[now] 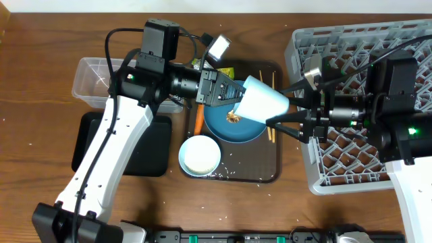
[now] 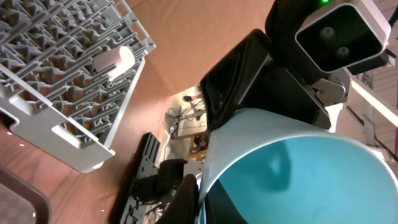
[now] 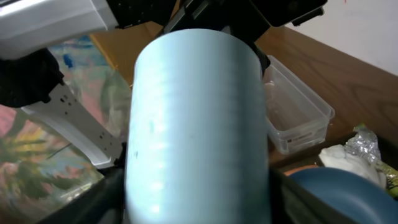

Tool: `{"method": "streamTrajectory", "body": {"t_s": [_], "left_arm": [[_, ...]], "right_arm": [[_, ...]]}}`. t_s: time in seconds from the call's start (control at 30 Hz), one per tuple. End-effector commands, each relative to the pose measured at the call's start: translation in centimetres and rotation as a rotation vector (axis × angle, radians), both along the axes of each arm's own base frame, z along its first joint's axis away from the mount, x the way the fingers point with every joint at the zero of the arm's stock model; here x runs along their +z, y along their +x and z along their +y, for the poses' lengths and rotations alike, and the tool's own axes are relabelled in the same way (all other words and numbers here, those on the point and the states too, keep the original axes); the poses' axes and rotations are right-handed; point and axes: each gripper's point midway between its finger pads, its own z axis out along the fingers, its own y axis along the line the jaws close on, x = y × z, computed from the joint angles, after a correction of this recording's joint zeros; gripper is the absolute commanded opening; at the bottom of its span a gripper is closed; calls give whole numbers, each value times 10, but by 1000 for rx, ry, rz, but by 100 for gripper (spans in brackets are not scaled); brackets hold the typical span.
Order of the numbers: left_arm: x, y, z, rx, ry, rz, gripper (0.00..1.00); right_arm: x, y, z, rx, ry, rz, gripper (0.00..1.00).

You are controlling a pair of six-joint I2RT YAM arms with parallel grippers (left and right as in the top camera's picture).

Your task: Sort waste into correct bins and load items into the dishwasher rack

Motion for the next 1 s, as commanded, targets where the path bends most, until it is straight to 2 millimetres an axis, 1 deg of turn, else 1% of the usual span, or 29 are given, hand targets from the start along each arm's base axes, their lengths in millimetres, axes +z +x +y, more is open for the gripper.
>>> {"method": "streamTrajectory", "body": {"t_s": [0.0,0.03,0.07,0.1,0.17,0.2,0.27,0.33,0.4,0.43,0.47,0.5,0.53,0.57,0.63,0.7,0.8,0.97], "left_arm": [[4,-2,-1,-13,-14,-19,6],[4,-2,-1,-13,-14,-19,7],[4,-2,-1,-12,-13,-19,6],[4,-2,-1,-9,-10,-20,11],[0,3,0,14,9,-26,45],[-2,6,1,34,22,-30,52],[-7,16,7,81,48,-37,71],[-9,26,15,126,62,-40,73],[-9,35,26,164,65,-38,74],[-9,42,35,194,66,-30,74],[-9,44,38,203,67,-25,73],[-9,47,43,218,68,-16,74],[-9,49,45,227,68,-10,74],[-9,50,47,232,69,-8,74],[-10,49,48,234,71,0,74],[-11,48,47,233,74,10,74],[-12,47,47,230,78,23,74],[-13,46,47,230,82,38,74]], "right_arm": [[6,-5,4,29,9,-29,50],[4,-4,4,18,2,-22,46],[3,-2,3,3,-7,-14,45],[1,1,2,-15,-19,-8,44],[-4,8,-4,-76,-56,6,41],[-7,13,-9,-124,-82,13,41],[-12,22,-22,-232,-134,27,40],[-15,29,-40,-346,-177,43,40],[-21,41,-70,-536,-227,92,40],[-27,50,-99,-710,-259,152,45],[-30,54,-116,-802,-274,186,48],[-36,58,-141,-939,-292,240,47],[-42,59,-163,-1050,-304,285,39],[-47,59,-185,-1154,-314,329,36],[-55,56,-220,-1295,-318,392,36],[-60,53,-251,-1407,-296,454,37],[-71,50,-292,-1541,-261,535,39],[-98,41,-358,-1728,-204,692,42]]}}
